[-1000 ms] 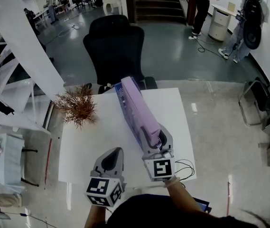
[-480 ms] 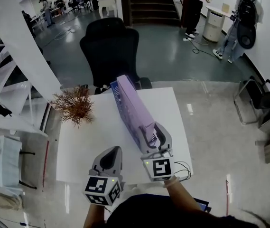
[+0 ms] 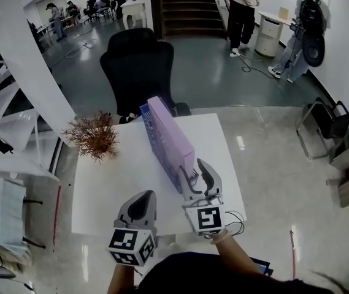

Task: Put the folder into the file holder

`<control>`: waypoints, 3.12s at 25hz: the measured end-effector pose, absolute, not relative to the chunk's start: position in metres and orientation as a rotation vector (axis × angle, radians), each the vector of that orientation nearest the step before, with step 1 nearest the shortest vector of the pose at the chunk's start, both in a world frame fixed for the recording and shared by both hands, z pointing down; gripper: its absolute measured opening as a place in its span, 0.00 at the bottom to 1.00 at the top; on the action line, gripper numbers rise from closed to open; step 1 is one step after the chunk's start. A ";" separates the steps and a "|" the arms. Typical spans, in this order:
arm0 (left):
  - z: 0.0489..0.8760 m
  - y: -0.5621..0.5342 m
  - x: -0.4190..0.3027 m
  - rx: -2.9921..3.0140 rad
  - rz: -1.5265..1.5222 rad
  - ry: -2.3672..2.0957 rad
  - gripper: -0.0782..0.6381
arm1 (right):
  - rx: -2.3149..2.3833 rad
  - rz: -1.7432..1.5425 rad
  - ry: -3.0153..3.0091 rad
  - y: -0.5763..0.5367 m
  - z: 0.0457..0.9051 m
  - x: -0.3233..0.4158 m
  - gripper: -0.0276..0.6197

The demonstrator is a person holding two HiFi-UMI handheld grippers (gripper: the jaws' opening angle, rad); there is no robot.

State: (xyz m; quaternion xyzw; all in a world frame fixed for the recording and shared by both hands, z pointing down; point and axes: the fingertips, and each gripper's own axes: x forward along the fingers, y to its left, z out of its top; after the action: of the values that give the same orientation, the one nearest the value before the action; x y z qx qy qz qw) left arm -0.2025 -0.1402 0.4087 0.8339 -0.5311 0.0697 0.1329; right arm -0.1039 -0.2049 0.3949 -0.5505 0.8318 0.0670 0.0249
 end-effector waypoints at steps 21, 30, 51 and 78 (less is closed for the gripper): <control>0.401 -0.112 -0.214 2.451 0.103 -1.556 0.12 | -1.678 0.168 2.649 -0.154 0.396 -0.098 0.23; 0.394 -0.113 -0.214 2.434 0.071 -1.613 0.12 | -1.644 0.158 2.701 -0.147 0.395 -0.096 0.12; 0.380 -0.102 -0.162 2.344 0.066 -1.767 0.12 | -1.506 0.134 2.774 -0.137 0.385 -0.045 0.05; 0.352 -0.071 -0.115 2.240 0.110 -1.960 0.12 | -1.300 0.067 2.816 -0.120 0.364 0.002 0.05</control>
State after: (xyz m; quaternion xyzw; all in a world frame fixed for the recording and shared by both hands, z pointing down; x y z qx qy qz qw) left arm -0.1146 -0.0709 0.3522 0.7496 -0.6559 0.0370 0.0813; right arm 0.0021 -0.1205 0.3636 -0.4189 0.9076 0.0215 0.0199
